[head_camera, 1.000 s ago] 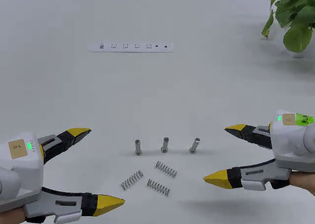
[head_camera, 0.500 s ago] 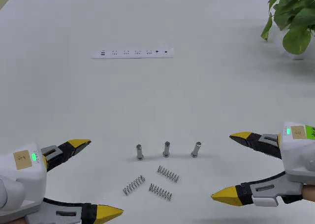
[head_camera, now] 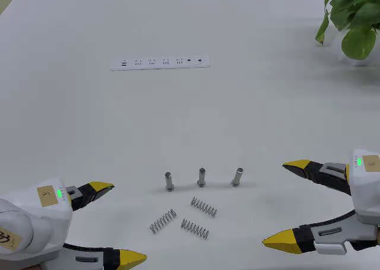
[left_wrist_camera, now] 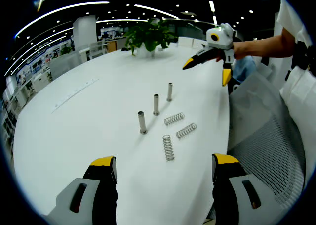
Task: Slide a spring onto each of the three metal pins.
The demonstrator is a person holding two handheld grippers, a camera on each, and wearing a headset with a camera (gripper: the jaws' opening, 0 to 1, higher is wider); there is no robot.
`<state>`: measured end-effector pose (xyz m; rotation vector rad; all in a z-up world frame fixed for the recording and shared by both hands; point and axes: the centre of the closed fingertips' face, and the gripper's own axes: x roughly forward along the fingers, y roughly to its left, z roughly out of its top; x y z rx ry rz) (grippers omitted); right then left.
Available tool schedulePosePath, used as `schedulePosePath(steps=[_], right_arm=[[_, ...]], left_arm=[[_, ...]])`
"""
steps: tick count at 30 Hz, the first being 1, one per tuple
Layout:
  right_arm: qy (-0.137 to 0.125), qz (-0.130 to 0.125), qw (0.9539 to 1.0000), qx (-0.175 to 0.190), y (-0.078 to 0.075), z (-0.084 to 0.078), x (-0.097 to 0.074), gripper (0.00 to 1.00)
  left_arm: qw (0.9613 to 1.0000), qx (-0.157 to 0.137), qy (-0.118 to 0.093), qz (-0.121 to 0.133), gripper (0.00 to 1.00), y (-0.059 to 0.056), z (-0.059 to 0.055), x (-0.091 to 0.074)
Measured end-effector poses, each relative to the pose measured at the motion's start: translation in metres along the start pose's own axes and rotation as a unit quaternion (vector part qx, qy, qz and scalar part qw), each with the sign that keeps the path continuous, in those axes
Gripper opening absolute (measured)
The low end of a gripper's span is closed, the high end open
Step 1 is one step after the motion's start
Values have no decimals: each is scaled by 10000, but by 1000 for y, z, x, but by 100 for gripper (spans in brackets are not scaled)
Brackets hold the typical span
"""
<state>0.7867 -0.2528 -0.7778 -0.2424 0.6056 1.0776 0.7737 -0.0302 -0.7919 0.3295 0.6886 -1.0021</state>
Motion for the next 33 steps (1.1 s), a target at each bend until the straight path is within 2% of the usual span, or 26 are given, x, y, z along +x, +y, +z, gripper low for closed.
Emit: schedulePosePath(steps=[2, 5, 9, 17, 19, 26, 29, 33], right_arm=[[-14, -6, 10000, 12, 0, -1, -1, 92], [-31, -11, 10000, 16, 0, -2, -2, 92], [-49, -21, 10000, 30, 0, -4, -3, 92], [-62, -34, 10000, 24, -1, -6, -5, 92], [-69, -42, 10000, 24, -1, -5, -6, 92], [-83, -55, 9999, 48, -1, -7, -7, 92], [-90, -67, 9999, 68, -1, -8, -7, 92], [-101, -80, 9999, 83, -1, -9, -8, 92]], left_arm=[[10000, 1, 60, 9, 78, 0, -3, 1], [9996, -146, 257, 3, 74, -1, -9, 3], [9987, -289, 428, -29, 72, -2, -15, 7], [9967, -324, 748, -59, 64, -5, -27, 14], [9959, -323, 845, -79, 62, -2, -35, 18], [9950, -279, 959, -85, 52, -7, -29, 32], [9946, -260, 1004, -80, 48, -6, -30, 38], [9944, -253, 1023, -92, 38, -6, -29, 48]])
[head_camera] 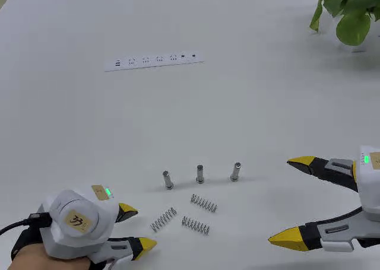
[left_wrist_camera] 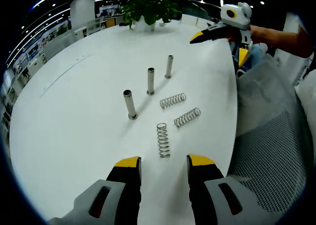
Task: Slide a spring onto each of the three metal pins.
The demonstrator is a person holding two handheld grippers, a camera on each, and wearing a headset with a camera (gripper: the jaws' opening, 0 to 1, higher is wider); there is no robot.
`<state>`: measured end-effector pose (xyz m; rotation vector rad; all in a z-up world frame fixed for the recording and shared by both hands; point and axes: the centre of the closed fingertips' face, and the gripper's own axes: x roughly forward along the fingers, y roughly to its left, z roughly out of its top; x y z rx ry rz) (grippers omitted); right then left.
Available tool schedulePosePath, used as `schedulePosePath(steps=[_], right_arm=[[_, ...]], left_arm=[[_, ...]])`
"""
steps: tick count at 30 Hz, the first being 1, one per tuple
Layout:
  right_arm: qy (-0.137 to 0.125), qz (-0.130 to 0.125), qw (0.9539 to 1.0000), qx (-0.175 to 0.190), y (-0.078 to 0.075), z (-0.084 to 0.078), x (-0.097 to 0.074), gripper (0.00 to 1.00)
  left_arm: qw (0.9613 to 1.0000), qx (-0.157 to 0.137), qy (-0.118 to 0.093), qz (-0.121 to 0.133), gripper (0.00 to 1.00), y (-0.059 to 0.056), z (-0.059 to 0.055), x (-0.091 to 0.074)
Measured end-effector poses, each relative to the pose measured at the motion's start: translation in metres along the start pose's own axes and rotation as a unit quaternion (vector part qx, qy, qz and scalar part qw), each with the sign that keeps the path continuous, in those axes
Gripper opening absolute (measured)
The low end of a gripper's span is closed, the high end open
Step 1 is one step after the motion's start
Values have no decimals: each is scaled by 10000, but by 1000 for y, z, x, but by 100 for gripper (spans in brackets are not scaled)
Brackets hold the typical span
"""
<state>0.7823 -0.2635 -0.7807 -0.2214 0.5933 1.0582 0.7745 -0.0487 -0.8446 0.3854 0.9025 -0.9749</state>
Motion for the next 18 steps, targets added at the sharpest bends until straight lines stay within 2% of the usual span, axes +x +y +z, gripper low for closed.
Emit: schedulePosePath(steps=[4, 10, 18], right_arm=[[-9, -12, 10000, 12, 0, 1, 0, 92], [8, 0, 10000, 22, 2, 0, -1, 91], [9, -6, 10000, 53, 2, -2, 0, 91]], left_arm=[[10000, 55, 64, -34, 32, -8, 6, 8], [9997, 138, 207, -58, 25, -10, 5, 19], [9994, 205, 272, -12, 19, -5, 1, 23]])
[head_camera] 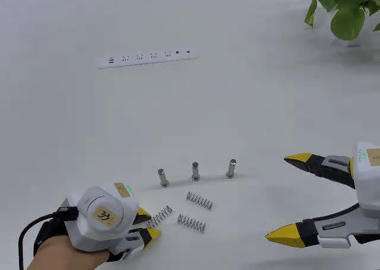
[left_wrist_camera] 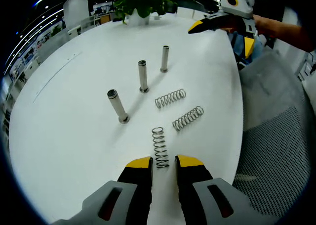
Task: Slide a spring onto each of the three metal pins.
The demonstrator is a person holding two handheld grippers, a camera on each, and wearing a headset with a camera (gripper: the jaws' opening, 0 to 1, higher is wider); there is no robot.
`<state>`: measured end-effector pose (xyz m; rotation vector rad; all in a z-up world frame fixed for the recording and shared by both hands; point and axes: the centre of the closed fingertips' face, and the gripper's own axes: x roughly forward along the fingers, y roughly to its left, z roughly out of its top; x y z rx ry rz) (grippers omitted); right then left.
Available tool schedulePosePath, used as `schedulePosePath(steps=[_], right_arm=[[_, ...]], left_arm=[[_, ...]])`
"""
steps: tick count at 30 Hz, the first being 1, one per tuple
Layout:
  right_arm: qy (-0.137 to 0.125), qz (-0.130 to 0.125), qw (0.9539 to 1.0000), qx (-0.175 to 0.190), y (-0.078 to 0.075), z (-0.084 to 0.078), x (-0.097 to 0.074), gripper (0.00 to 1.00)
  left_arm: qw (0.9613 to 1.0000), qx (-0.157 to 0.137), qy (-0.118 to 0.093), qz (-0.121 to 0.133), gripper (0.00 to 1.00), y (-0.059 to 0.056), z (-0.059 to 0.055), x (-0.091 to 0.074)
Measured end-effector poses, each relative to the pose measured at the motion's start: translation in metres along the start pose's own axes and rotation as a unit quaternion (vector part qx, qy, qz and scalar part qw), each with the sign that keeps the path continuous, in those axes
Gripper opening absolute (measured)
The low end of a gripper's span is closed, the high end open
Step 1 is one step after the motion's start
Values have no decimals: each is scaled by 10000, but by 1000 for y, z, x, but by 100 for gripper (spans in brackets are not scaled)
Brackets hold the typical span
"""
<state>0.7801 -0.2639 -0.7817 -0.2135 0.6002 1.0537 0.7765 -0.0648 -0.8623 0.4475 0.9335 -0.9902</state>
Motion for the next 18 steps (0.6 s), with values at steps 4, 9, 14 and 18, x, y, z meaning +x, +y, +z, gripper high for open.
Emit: schedulePosePath(steps=[4, 9, 14, 18], right_arm=[[7, 11, 10000, 15, 1, -1, 0, 91], [3, -2, 10000, 17, 0, -1, 0, 91], [12, -5, 10000, 12, -1, -1, -1, 91], [25, -10, 10000, 12, -1, -2, -1, 91]], left_arm=[[10000, -18, 25, 42, 17, 1, 0, 0], [9999, -9, 35, 115, 14, 5, -1, 0], [9999, 24, 58, 143, 12, 5, -1, 1], [9998, 46, 72, 152, 11, 2, 1, 0]])
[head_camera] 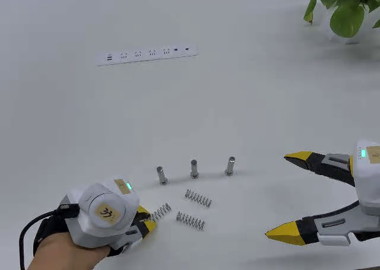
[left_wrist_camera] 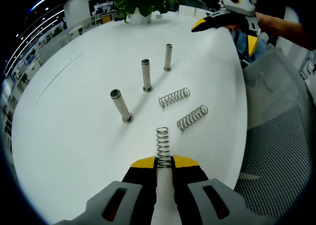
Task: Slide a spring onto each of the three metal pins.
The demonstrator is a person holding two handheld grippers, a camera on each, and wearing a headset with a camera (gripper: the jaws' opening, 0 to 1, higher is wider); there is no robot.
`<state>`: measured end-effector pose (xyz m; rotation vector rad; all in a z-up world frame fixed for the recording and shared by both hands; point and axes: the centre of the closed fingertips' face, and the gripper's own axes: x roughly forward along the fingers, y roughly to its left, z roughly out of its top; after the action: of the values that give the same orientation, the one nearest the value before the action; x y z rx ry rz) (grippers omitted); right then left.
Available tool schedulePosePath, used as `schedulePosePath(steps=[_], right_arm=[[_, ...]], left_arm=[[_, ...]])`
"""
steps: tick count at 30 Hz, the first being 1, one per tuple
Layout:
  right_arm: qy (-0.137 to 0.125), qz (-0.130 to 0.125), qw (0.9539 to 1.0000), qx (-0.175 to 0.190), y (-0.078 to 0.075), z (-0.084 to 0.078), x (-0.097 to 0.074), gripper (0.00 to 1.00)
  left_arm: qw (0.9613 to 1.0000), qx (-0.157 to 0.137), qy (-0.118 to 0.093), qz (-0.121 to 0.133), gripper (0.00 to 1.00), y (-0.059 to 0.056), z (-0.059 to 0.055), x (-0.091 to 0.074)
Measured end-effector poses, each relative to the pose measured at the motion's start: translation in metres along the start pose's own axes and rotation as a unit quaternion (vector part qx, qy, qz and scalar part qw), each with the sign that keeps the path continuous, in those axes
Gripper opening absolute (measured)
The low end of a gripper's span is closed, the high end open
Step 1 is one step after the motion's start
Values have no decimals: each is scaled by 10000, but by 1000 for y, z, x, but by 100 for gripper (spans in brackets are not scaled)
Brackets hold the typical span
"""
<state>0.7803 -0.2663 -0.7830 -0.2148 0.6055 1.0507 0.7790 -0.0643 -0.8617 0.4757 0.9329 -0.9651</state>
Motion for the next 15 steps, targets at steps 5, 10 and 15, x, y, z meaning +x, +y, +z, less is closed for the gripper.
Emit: schedulePosePath(steps=[5, 10, 15], right_arm=[[13, 10, 10000, 10, 1, -1, 1, 91], [-15, -18, 10000, 14, 1, 1, 0, 91], [-6, -29, 10000, 9, 2, 2, -1, 91]], left_arm=[[10000, 44, 28, -1, 11, -2, 2, 0], [9999, 114, 97, -13, 10, -2, 1, -2], [9999, 96, 93, -64, 10, -6, 4, -2]])
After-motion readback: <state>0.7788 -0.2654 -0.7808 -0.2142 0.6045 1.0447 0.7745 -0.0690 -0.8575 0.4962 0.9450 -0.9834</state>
